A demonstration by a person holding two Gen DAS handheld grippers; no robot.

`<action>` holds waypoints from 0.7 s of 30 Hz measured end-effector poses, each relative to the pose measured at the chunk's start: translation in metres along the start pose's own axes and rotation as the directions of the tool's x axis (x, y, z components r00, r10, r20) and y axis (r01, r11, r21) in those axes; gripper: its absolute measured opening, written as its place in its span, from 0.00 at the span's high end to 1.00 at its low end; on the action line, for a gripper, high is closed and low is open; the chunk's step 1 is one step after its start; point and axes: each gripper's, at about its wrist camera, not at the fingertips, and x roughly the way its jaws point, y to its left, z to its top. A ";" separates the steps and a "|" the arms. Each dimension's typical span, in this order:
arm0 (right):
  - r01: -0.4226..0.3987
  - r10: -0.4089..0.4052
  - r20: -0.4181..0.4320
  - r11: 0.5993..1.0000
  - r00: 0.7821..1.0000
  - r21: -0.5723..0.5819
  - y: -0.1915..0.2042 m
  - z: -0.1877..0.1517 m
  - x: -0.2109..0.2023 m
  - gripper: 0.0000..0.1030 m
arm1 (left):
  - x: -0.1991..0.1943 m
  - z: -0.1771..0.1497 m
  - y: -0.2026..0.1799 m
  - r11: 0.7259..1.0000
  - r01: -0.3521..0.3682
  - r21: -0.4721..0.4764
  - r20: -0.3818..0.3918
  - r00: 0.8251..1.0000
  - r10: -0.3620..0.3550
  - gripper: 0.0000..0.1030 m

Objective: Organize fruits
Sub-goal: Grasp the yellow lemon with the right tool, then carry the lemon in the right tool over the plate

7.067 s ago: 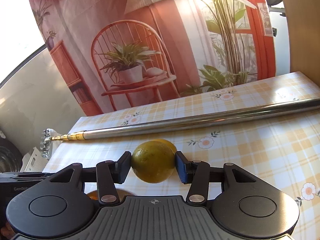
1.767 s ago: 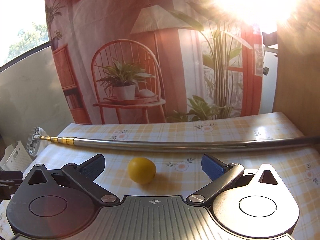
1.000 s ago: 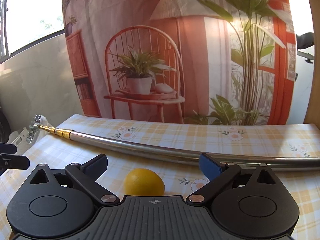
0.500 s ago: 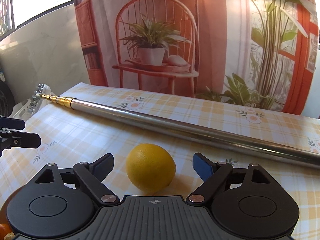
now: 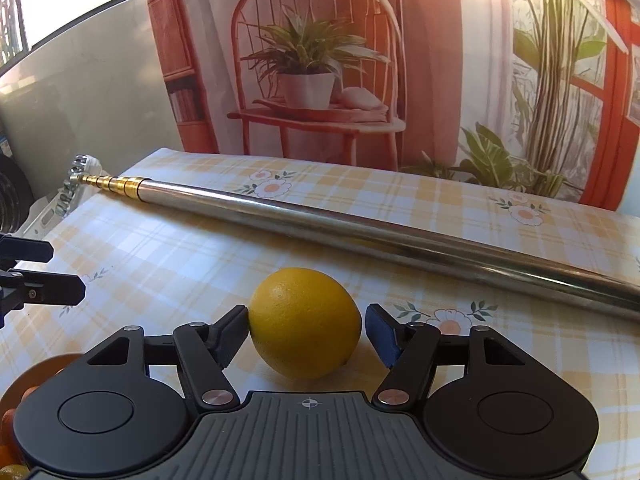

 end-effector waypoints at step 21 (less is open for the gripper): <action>0.033 -0.035 0.034 0.999 0.999 0.040 0.006 -0.003 -0.039 0.47 | -0.019 -0.014 -0.006 0.999 0.046 -0.008 -0.010 0.999 -0.046 0.09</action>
